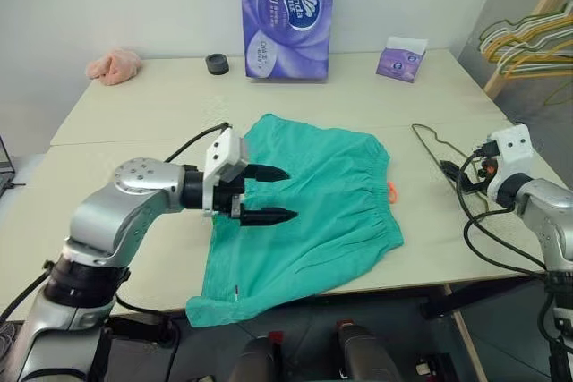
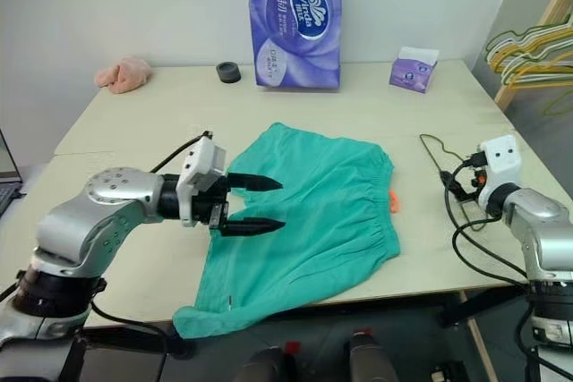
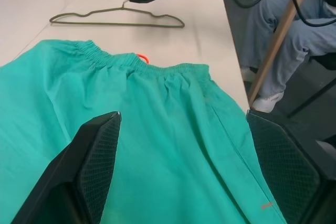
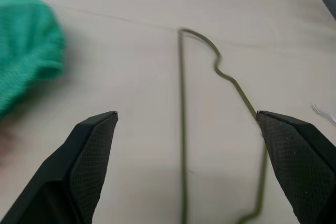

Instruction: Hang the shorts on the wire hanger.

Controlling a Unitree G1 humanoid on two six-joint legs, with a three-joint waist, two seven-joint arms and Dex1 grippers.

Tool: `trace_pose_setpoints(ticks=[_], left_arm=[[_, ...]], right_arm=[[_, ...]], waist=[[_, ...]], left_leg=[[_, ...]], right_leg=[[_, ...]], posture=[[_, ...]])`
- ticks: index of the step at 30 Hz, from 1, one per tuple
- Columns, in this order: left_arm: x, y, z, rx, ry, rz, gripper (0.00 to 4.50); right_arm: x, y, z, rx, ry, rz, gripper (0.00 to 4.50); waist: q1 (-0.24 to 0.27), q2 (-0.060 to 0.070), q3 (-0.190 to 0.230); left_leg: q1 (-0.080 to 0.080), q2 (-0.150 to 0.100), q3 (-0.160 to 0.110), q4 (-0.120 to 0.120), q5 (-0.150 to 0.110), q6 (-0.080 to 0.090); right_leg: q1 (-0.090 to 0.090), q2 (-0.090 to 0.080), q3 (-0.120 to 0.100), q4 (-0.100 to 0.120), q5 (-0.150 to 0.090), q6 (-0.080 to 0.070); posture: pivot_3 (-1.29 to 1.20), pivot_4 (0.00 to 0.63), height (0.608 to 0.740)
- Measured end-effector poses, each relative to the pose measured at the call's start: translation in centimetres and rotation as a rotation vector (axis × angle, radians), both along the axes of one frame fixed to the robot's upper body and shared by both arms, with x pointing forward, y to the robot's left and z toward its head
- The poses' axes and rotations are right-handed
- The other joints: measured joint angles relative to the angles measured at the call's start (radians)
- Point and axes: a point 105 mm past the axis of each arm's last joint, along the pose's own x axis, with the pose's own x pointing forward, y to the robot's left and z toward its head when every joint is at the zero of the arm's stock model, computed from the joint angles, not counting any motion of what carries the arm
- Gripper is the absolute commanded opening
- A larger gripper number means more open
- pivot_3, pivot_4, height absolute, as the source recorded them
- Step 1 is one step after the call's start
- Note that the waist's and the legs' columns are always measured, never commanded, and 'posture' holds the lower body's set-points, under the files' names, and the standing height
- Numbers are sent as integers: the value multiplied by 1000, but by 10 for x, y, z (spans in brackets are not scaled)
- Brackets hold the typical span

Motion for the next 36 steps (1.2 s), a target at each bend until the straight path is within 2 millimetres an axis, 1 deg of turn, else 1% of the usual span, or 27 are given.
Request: trace_pose_setpoints(ticks=[3,5,9,12,13,14,15,18,20,21,24,25,26,31,34,36], left_arm=[[5,-9,7,3,-26,-43,4036],[5,-12,9,7,-31,-63,4036],[5,-18,11,17,-53,-112,4036],[7,-18,12,21,-58,-119,4036],[7,-18,11,24,-58,-121,4062],[7,-18,11,26,-57,-121,4062],[8,-19,11,26,-59,-123,4062],[7,-20,12,25,-74,-133,4062],[7,-20,12,29,-78,-140,4062],[7,-20,12,31,-79,-141,4062],[7,-19,12,37,-86,-140,4062],[7,-19,12,38,-88,-140,4062],[7,-19,12,40,-88,-138,4062],[12,-14,9,48,-66,-102,4062],[25,-5,6,46,-74,-24,4062],[41,5,9,29,-115,69,4402]], right_arm=[[4,-20,-18,20,81,-86,4500],[6,-26,-26,35,116,-111,4500],[11,-34,-44,78,188,-156,4500],[20,-32,-44,110,203,-144,4500],[21,-31,-44,115,210,-141,4125],[23,-30,-44,119,218,-131,3935],[25,-29,-44,114,226,-125,3649],[31,-25,-44,113,255,-120,2595],[32,-24,-46,103,277,-125,1781],[32,-24,-48,104,284,-129,1562],[34,-26,-50,104,290,-157,584],[34,-27,-51,100,291,-171,180],[34,-28,-51,96,288,-182,37],[36,-32,-48,88,256,-210,37],[37,-31,-45,78,243,-196,37],[38,-27,-40,42,217,-141,0]], waist=[[-9,0,0],[-19,0,0],[-36,0,0],[-53,1,0],[-56,1,0],[-58,1,0],[-60,1,0],[-62,0,-1],[-61,-1,-2],[-60,-1,-2],[-55,-2,-3],[-52,-2,-3],[-50,-2,-4],[-49,-2,-4],[-51,-2,-4],[-55,-1,-3]], left_leg=[[0,0,1,0,0,1],[0,1,1,0,-1,1],[0,1,1,0,-1,2],[0,1,0,0,-1,2],[0,1,0,0,-2,3],[0,1,0,0,-3,4],[0,1,0,0,-3,4],[0,1,0,1,-3,4],[2,1,-2,1,-3,4],[3,1,-2,1,-3,5],[9,1,-3,1,-4,5],[10,1,-3,1,-5,6],[10,1,-3,1,-5,6],[10,0,-2,1,-5,6],[9,1,-1,0,-6,6],[9,1,-1,0,-6,6]], right_leg=[[0,2,1,0,0,0],[0,2,1,0,0,0],[0,3,2,-1,0,0],[0,3,1,-1,0,0],[0,3,1,-1,0,0],[1,3,2,-1,0,0],[1,3,1,-2,0,0],[2,3,1,-2,0,0],[6,3,0,-5,0,0],[7,3,-1,-5,0,0],[14,3,-1,-8,0,0],[15,3,-1,-9,0,0],[15,3,-1,-9,0,0],[16,3,0,-12,0,1],[15,2,0,-13,1,1],[14,2,1,-13,1,1]], posture=[[-194,112,740],[-196,114,740],[-200,115,740],[-201,115,740],[-201,114,740],[-201,114,740],[-200,114,740],[-198,113,740],[-195,112,740],[-194,112,740],[-189,111,740],[-189,111,740],[-190,111,740],[-195,112,740],[-196,112,740],[-197,112,740]])
